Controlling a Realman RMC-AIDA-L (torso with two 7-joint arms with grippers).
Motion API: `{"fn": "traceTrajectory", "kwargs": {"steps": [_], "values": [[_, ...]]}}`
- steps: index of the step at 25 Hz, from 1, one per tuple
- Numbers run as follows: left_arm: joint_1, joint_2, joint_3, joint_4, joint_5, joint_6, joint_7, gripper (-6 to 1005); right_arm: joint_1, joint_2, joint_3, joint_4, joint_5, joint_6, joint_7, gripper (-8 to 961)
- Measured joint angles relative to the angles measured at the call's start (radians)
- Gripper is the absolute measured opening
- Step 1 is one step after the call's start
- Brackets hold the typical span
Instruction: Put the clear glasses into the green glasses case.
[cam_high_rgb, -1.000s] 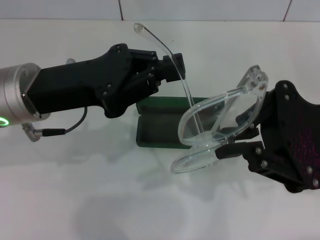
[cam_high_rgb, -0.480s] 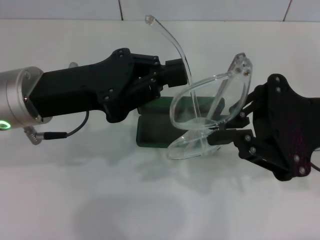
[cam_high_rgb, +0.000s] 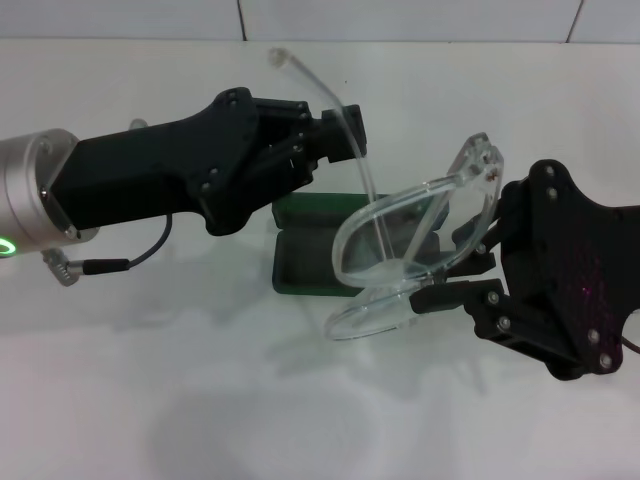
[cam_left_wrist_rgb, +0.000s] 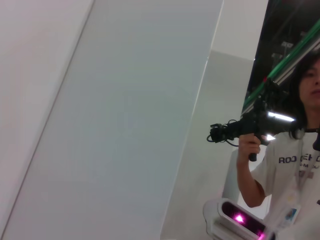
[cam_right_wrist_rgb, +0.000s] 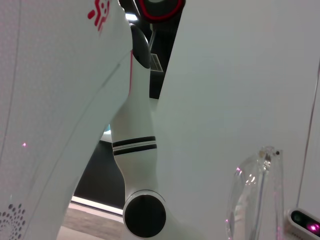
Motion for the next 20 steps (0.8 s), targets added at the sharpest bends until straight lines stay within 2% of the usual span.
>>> {"fn": "traceTrajectory", "kwargs": {"steps": [11, 20], "values": [[-0.008, 0.001, 0.002, 0.004, -0.017, -0.001, 0.0, 53, 0.014, -0.001, -0.012, 0.004, 0.0, 0.017, -0.003, 54], [-0.01, 0.003, 0.049, 0.012, -0.067, 0.007, -0.003, 53, 0.016, -0.001, -0.008, 0.007, -0.005, 0.043, -0.003, 55]]}}
